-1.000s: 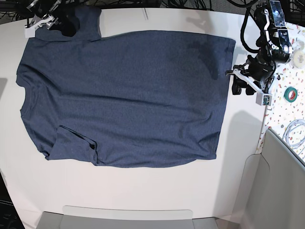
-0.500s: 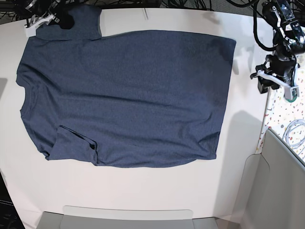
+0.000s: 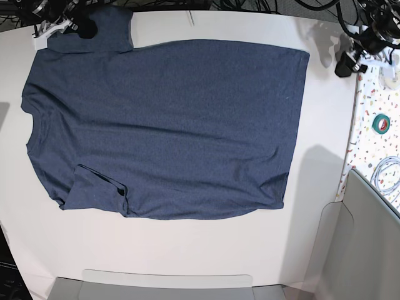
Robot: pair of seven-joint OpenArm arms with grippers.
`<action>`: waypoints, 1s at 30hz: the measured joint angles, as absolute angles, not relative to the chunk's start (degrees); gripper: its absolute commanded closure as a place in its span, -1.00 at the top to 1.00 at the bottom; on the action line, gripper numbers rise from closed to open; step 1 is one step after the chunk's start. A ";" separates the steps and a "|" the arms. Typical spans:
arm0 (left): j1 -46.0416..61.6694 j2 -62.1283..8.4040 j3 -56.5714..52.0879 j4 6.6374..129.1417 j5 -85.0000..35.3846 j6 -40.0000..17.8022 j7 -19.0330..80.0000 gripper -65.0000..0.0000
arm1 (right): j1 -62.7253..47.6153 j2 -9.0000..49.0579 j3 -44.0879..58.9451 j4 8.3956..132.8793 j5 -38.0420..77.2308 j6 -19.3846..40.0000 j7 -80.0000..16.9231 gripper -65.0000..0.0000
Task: Layout the t-shirt on the table in an organized manner, then fold the t-shirt properly
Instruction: 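Release the shirt with both grippers and lift them clear, then grasp the shirt edge near the collar with both grippers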
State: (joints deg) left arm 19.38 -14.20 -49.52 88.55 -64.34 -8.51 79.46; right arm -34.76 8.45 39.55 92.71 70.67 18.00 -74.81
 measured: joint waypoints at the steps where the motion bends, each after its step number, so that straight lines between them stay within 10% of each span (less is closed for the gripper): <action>1: 19.88 -14.46 -48.18 87.29 -64.40 -8.58 79.29 -0.07 | -34.68 8.69 39.55 92.68 70.67 17.96 -74.96 -1.00; 30: 27.33 -14.92 -33.95 86.15 -76.16 -9.72 77.93 -0.10 | -34.61 8.67 39.44 92.64 70.67 17.82 -74.85 -1.00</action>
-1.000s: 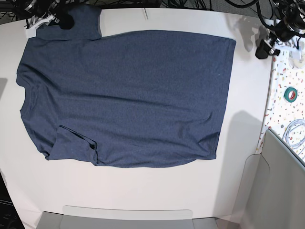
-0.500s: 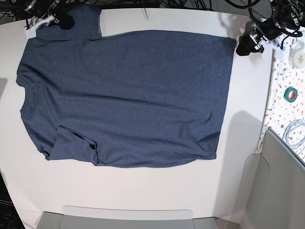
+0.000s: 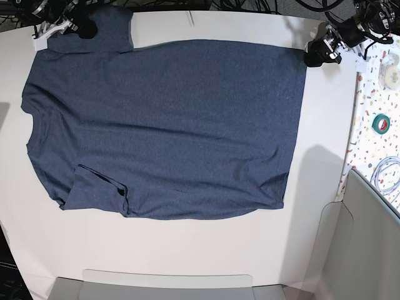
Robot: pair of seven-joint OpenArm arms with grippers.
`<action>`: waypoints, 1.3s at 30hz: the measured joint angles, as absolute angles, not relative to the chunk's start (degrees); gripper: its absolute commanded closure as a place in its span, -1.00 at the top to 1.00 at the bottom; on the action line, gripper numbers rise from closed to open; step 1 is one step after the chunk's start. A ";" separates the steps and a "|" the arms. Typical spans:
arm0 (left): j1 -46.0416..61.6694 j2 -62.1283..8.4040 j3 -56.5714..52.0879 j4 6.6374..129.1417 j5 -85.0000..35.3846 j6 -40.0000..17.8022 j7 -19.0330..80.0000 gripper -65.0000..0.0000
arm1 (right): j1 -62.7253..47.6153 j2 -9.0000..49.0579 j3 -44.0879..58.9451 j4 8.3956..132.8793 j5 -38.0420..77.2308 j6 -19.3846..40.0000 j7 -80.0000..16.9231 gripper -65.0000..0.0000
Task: Layout the t-shirt on the table in an organized manner, then fold the t-shirt properly
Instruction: 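Grasp the shirt edge near the collar with both grippers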
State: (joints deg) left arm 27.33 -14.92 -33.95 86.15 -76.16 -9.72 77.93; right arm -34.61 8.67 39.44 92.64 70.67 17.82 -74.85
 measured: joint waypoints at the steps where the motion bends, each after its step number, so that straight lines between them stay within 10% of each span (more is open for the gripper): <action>1: 27.33 -14.94 -33.15 86.19 -76.29 -9.72 77.93 -0.11 | -34.61 8.67 39.44 92.64 70.67 17.82 -74.83 -1.00; 10: 27.29 -14.87 -28.75 86.39 -77.62 -10.09 77.97 -0.18 | -34.61 8.67 39.44 92.64 70.67 17.82 -74.87 -1.00; 16: 27.31 -14.87 -28.40 86.41 -74.52 -9.26 78.70 -1.00 | -34.76 8.88 38.52 92.64 70.67 17.82 -74.28 -1.00; 39: 28.16 -14.31 -28.49 101.51 -71.48 -8.38 79.50 -1.00 | -37.67 9.17 37.08 111.79 59.79 14.55 -76.62 -1.00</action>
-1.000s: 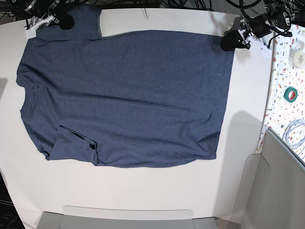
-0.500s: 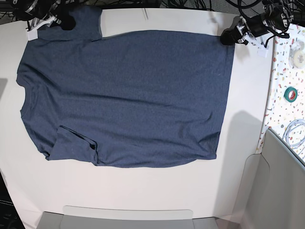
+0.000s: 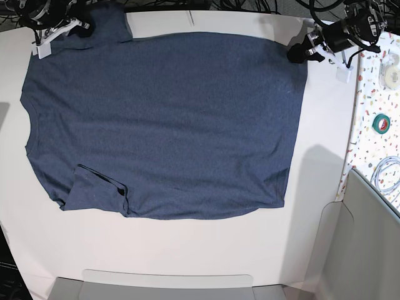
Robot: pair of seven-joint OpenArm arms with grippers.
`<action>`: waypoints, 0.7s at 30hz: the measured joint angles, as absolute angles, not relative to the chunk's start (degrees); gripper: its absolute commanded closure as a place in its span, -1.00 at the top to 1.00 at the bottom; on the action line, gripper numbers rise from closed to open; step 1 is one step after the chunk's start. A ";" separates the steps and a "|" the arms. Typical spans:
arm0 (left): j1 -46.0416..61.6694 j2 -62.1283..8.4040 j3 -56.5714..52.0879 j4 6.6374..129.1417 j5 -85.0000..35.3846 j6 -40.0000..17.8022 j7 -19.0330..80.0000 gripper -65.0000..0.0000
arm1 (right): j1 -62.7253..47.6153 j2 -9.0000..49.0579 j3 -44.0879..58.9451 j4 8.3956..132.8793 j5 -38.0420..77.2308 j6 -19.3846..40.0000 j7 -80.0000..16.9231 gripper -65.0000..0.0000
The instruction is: Layout the t-shirt on the table in an organized manner, then fold the t-shirt properly
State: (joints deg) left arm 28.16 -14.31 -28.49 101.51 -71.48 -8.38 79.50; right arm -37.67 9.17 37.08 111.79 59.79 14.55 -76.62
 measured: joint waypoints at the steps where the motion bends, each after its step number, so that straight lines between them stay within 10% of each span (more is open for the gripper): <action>1: 28.25 -14.33 -28.49 101.51 -71.37 -8.38 79.50 -1.00 | -37.65 9.15 37.08 112.18 59.68 14.55 -76.73 -1.00; 21: 20.05 -14.70 -28.16 101.41 -71.07 -8.14 79.68 -1.00 | -24.01 9.91 37.08 112.81 59.24 14.35 -76.95 -1.00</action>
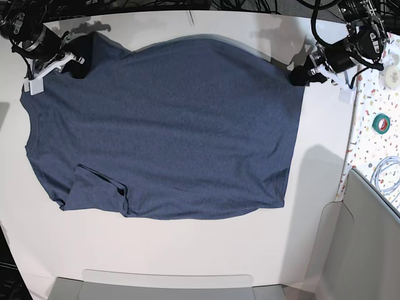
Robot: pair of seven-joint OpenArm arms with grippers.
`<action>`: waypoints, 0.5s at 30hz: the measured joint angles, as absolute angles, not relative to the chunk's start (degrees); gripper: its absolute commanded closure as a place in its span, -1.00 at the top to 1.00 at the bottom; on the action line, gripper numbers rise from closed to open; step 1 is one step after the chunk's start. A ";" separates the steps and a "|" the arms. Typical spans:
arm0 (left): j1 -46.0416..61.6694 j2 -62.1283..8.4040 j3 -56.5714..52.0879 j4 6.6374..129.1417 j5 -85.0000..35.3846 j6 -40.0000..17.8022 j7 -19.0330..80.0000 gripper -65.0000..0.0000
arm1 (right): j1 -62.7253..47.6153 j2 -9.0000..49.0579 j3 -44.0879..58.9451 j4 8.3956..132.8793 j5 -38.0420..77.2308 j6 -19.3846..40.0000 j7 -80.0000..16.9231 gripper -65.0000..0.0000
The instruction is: Layout the t-shirt on the table in an organized manner, then fold the t-shirt properly
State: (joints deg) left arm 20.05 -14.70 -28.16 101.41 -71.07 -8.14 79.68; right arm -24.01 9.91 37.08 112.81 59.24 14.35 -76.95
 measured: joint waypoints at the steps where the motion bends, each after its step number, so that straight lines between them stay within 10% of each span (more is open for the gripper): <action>1: 19.62 -14.74 -28.16 101.41 -71.05 -8.14 79.66 -1.00 | -23.42 9.91 37.08 112.81 59.00 14.35 -76.93 -1.00; 15: 14.76 -14.63 -28.16 101.38 -70.52 -7.94 79.77 -1.00 | -16.43 9.56 37.08 112.75 53.87 14.35 -76.93 -1.00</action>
